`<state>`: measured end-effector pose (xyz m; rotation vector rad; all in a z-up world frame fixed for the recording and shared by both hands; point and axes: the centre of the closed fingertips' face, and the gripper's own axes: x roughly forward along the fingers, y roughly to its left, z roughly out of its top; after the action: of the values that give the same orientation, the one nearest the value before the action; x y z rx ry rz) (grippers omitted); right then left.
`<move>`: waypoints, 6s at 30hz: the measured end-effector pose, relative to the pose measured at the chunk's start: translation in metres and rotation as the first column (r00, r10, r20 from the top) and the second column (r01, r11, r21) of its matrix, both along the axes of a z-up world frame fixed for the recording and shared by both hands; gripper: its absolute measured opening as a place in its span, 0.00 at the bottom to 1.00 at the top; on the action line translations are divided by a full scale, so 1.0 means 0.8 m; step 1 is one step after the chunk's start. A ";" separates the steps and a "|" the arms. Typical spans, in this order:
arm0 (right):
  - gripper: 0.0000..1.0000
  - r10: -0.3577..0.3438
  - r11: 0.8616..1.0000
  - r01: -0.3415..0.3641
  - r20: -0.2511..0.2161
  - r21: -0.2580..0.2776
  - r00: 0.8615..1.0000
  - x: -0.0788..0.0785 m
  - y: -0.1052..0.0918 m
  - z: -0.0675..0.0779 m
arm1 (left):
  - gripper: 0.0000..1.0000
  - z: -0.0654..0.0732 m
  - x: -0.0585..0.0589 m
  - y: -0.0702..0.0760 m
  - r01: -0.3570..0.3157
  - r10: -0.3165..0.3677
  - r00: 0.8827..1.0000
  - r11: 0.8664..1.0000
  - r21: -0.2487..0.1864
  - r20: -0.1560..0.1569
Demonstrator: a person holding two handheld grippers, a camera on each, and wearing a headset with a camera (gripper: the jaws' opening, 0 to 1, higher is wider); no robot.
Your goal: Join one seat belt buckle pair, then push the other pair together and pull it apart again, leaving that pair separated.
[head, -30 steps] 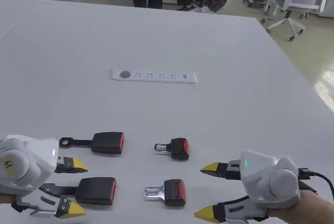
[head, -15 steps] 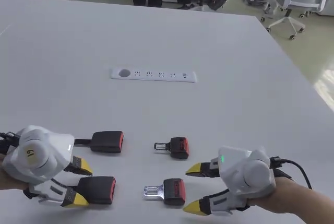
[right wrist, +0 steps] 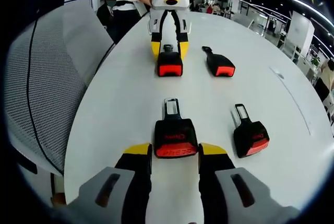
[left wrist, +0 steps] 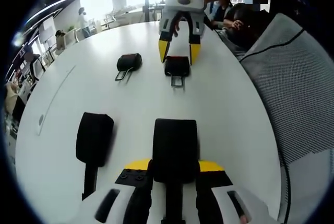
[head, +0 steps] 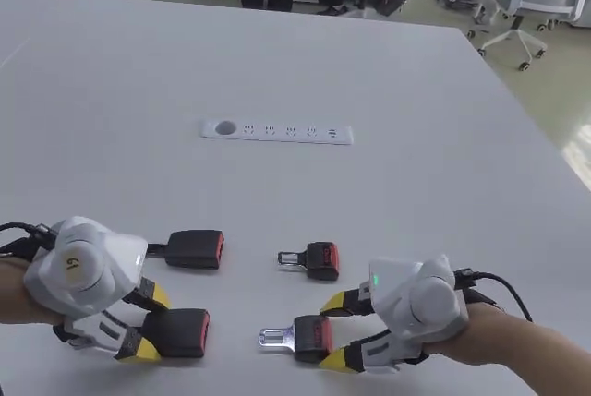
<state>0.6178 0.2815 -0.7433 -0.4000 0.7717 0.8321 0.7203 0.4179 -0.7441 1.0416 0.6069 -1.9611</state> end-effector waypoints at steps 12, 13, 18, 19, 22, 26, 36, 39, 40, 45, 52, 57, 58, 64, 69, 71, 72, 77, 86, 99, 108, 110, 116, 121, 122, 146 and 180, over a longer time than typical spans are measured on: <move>0.31 -0.004 1.000 0.004 0.001 0.001 1.000 0.001 -0.001 -0.001 | 0.32 -0.006 0.000 0.001 0.002 -0.002 1.000 1.000 0.028 -0.009; 0.30 -0.005 1.000 0.005 -0.001 0.002 1.000 0.001 -0.001 -0.001 | 0.32 -0.006 0.000 0.001 0.007 -0.007 1.000 1.000 0.029 -0.006; 0.30 -0.007 1.000 0.007 -0.003 0.002 1.000 0.001 -0.001 -0.001 | 0.32 -0.007 0.000 0.001 0.024 -0.024 1.000 0.999 0.048 -0.005; 0.30 -0.006 1.000 0.006 -0.003 0.001 1.000 0.001 -0.001 -0.001 | 0.32 -0.007 0.000 0.001 0.028 -0.027 1.000 0.998 0.051 -0.004; 0.30 -0.006 1.000 0.006 -0.002 -0.002 1.000 0.001 -0.001 -0.001 | 0.32 -0.007 0.000 0.002 0.029 -0.029 1.000 0.998 0.054 -0.005; 0.30 -0.008 1.000 0.008 -0.003 -0.005 1.000 0.002 0.000 -0.001 | 0.32 -0.005 -0.003 0.001 0.023 -0.022 1.000 0.998 0.053 -0.006; 0.30 -0.008 1.000 0.008 -0.006 -0.008 1.000 0.005 0.004 0.001 | 0.32 -0.001 -0.008 0.000 0.020 -0.020 1.000 0.998 0.064 -0.003; 0.30 -0.009 1.000 0.009 -0.005 -0.007 1.000 0.007 0.007 0.001 | 0.32 0.000 -0.008 0.000 0.019 -0.018 1.000 0.998 0.067 -0.003; 0.30 -0.009 1.000 0.009 -0.004 -0.007 1.000 0.008 0.008 0.001 | 0.32 0.000 -0.008 0.000 0.019 -0.019 1.000 0.998 0.068 -0.003; 0.30 -0.009 1.000 0.009 -0.002 -0.003 1.000 0.012 0.012 0.003 | 0.32 0.000 -0.007 0.000 0.018 -0.018 1.000 0.997 0.071 -0.002; 0.30 -0.006 1.000 0.006 0.003 0.002 1.000 0.019 0.021 0.003 | 0.32 -0.001 -0.007 0.000 0.019 -0.019 1.000 0.997 0.075 -0.001; 0.30 -0.008 1.000 0.008 0.004 0.007 1.000 0.023 0.027 0.004 | 0.32 -0.001 -0.006 0.000 0.021 -0.021 1.000 0.997 0.079 -0.001; 0.30 -0.008 1.000 0.008 0.004 0.010 1.000 0.024 0.028 0.005 | 0.32 -0.001 -0.006 0.000 0.021 -0.021 1.000 0.997 0.079 -0.001; 0.30 -0.006 1.000 0.006 0.007 0.013 1.000 0.029 0.035 0.005 | 0.32 -0.003 -0.004 0.001 0.020 -0.020 1.000 0.996 0.081 -0.001; 0.30 -0.007 1.000 0.007 0.005 0.016 1.000 0.033 0.040 0.005 | 0.32 -0.004 -0.003 0.001 0.019 -0.019 1.000 0.996 0.082 -0.002; 0.30 -0.007 1.000 0.007 0.006 0.017 1.000 0.035 0.042 0.005 | 0.32 -0.004 -0.003 0.001 0.019 -0.019 1.000 0.996 0.083 -0.003; 0.30 -0.006 1.000 0.006 0.006 0.017 1.000 0.035 0.043 0.006 | 0.32 -0.004 -0.003 0.001 0.019 -0.019 1.000 0.996 0.083 -0.003; 0.30 -0.003 1.000 0.003 0.009 0.014 1.000 0.040 0.047 0.006 | 0.32 -0.005 -0.002 0.001 0.021 -0.021 1.000 0.996 0.086 -0.001; 0.30 0.010 1.000 -0.011 0.006 0.014 1.000 0.045 0.054 0.007 | 0.32 -0.006 -0.001 0.001 0.021 -0.021 1.000 0.996 0.087 -0.001; 0.30 0.015 1.000 -0.015 0.003 0.019 1.000 0.052 0.064 0.006 | 0.32 -0.007 0.000 0.003 0.018 -0.017 1.000 0.996 0.090 -0.005; 0.30 0.021 1.000 -0.021 0.002 0.023 1.000 0.056 0.071 0.005 | 0.32 -0.007 0.000 0.003 0.019 -0.019 1.000 0.996 0.091 -0.005; 0.30 0.022 0.999 -0.022 0.000 0.025 1.000 0.057 0.073 0.005 | 0.32 -0.007 0.001 0.003 0.017 -0.017 1.000 0.996 0.090 -0.006; 0.30 0.023 0.999 -0.023 0.001 0.028 1.000 0.060 0.076 0.005 | 0.32 -0.007 0.001 0.002 0.017 -0.016 1.000 0.996 0.088 -0.006; 0.30 0.025 0.999 -0.025 0.003 0.030 1.000 0.064 0.081 0.005 | 0.32 -0.008 0.001 0.002 0.017 -0.016 1.000 0.996 0.089 -0.006; 0.30 0.026 0.999 -0.026 0.002 0.031 1.000 0.064 0.082 0.005 | 0.32 -0.008 0.001 0.002 0.017 -0.016 1.000 0.996 0.089 -0.006; 0.29 0.008 1.000 -0.008 -0.001 0.009 1.000 0.063 0.082 0.003 | 0.31 -0.007 -0.001 0.002 0.003 -0.003 1.000 0.996 0.084 0.008; 0.28 -0.029 0.999 0.029 -0.015 0.022 0.999 0.071 0.094 0.000 | 0.31 -0.007 -0.004 -0.001 0.005 -0.004 1.000 0.998 0.065 -0.013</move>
<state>0.6750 0.3565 -0.7433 -0.3628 0.7799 0.8168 0.7168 0.4172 -0.7495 1.0717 0.6798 -1.9641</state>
